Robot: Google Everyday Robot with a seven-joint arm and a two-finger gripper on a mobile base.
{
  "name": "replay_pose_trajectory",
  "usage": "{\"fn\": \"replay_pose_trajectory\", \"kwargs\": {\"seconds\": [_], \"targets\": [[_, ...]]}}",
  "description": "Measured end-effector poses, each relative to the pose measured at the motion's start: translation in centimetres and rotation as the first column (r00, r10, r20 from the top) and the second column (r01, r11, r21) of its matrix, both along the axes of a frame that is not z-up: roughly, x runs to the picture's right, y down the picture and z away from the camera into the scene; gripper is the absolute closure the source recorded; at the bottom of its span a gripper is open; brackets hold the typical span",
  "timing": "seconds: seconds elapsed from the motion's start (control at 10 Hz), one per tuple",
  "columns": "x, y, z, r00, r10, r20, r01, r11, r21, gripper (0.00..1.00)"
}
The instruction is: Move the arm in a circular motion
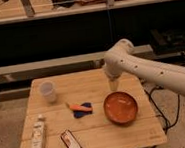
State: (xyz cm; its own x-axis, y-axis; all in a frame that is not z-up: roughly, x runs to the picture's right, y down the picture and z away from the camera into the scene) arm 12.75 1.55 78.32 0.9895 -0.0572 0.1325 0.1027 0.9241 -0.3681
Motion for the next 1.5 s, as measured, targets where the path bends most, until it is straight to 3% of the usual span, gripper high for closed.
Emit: {"fn": "replay_pose_trajectory", "kwargs": {"seconds": [0.2,0.4,0.6,0.9,1.2,1.5], "targets": [[2.4,1.2,-0.9,0.998,0.055,-0.024,-0.055,0.9979,-0.035,0.2],[3.3,4.1,-3.9,0.995,0.083,-0.052,-0.086,0.9943,-0.064,0.2],[2.6,8.2,-7.5,0.991,0.109,-0.076,-0.117,0.9884,-0.098,0.2],[1.2,13.2,-11.6,0.985,0.152,-0.079,-0.162,0.9774,-0.136,0.2],[-3.2,16.3,-14.7,0.992,0.123,0.0,-0.122,0.9856,-0.117,0.2],[-8.0,15.4,-15.0,0.993,0.069,0.096,-0.062,0.9953,-0.074,0.2]]}}
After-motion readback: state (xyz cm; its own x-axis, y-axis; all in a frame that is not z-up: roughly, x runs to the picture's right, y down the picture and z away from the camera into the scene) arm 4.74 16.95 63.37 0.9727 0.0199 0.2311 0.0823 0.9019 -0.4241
